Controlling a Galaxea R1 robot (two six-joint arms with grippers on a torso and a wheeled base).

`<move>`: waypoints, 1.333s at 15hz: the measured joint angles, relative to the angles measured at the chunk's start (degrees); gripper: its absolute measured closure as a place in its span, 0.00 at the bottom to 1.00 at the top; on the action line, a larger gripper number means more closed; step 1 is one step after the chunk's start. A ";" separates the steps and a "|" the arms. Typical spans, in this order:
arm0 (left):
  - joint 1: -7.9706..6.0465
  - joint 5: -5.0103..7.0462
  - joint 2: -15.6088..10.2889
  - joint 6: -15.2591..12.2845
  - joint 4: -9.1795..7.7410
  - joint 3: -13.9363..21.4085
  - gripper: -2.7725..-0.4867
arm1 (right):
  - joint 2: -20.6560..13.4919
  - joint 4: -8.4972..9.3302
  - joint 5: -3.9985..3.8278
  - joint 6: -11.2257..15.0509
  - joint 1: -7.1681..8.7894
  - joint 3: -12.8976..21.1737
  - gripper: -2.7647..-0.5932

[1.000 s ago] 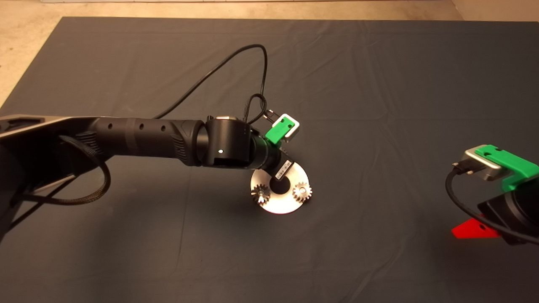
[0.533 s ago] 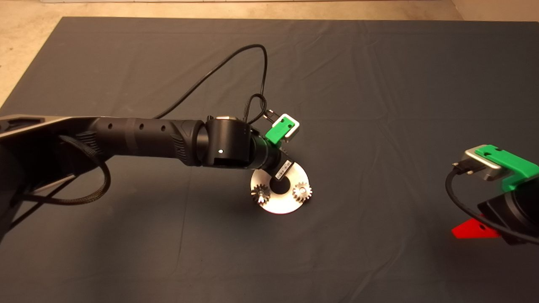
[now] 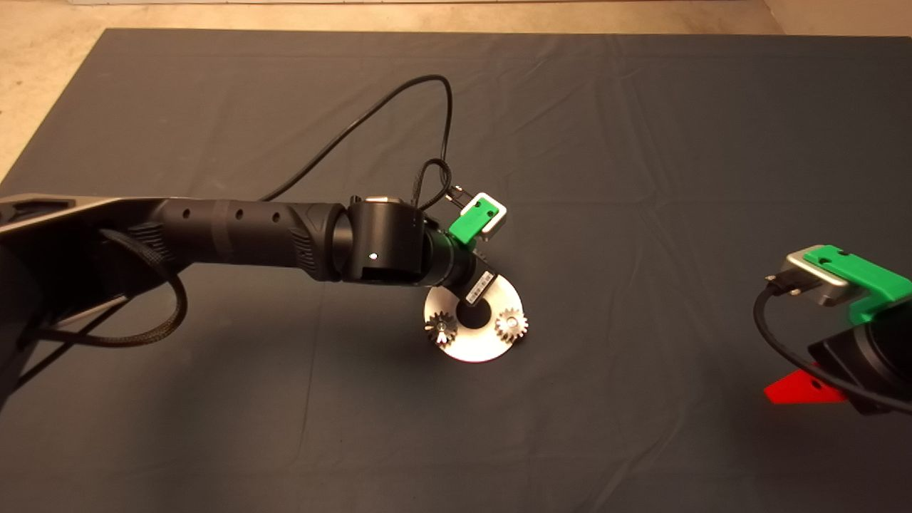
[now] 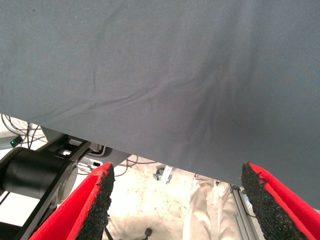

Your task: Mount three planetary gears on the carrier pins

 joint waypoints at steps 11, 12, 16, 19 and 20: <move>0.02 0.54 -0.44 -0.17 -1.24 0.02 0.64 | -0.02 0.00 0.00 0.00 0.00 0.00 0.41; 0.02 0.57 -0.44 -0.17 -1.24 0.02 0.64 | -0.02 0.00 0.00 0.00 0.00 0.00 0.41; 0.00 0.54 -0.45 -0.33 -1.24 0.02 0.64 | -0.02 0.00 0.00 0.00 0.00 0.00 0.41; -2.21 0.61 -2.12 -0.33 -2.37 1.51 0.57 | -0.07 0.00 -0.05 0.00 0.00 0.00 0.41; -3.82 0.68 -3.33 -0.33 -3.66 2.26 0.57 | -0.22 0.00 -0.02 0.00 0.00 0.00 0.41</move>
